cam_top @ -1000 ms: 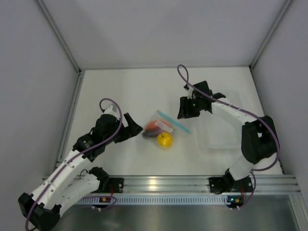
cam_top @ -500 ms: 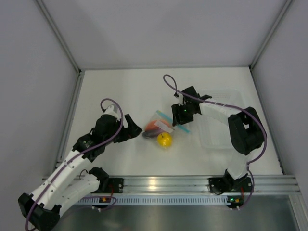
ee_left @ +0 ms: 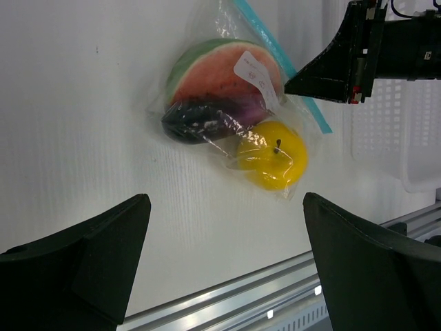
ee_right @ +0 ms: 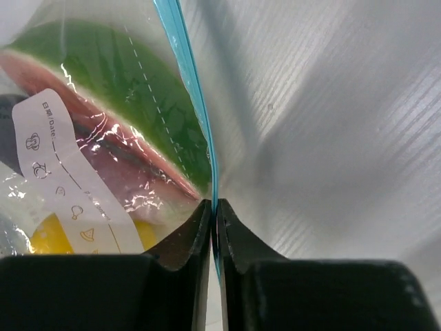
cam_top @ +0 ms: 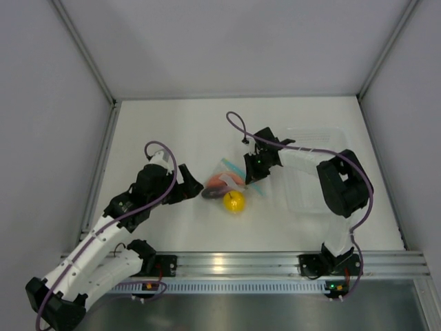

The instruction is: Open the zip-top bag and remove the fake food

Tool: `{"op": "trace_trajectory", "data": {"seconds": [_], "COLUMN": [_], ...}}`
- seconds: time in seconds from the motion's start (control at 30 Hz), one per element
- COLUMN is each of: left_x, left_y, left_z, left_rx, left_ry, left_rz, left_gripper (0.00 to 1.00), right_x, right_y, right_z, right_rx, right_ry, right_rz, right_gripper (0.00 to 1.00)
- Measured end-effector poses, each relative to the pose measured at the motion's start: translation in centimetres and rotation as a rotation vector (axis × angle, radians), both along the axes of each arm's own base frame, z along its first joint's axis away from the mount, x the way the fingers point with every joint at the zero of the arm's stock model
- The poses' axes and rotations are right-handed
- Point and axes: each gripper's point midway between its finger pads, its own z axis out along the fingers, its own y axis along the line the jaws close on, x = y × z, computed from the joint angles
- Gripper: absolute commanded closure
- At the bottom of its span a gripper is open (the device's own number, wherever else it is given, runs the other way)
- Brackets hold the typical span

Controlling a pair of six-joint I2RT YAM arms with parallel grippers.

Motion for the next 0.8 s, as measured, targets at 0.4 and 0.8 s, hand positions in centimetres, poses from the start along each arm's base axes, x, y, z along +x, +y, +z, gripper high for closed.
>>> {"op": "trace_trajectory", "data": {"seconds": [0.4,0.8], "left_x": [-0.1,0.2], "left_y": [0.2,-0.5], "left_z": [0.9,11.4], "left_rx": [0.011,0.007], "left_ry": [-0.026,-0.355], "left_rz": [-0.015,-0.171], "left_gripper": [0.01,0.01], "right_x": [0.0,-4.3], "right_y": [1.0,3.5], "right_z": [4.0,16.5], "right_rx": [0.046,0.168], "right_ry": [-0.111,-0.408], "right_rz": [0.001,0.157], "right_gripper": [1.0,1.0]}}
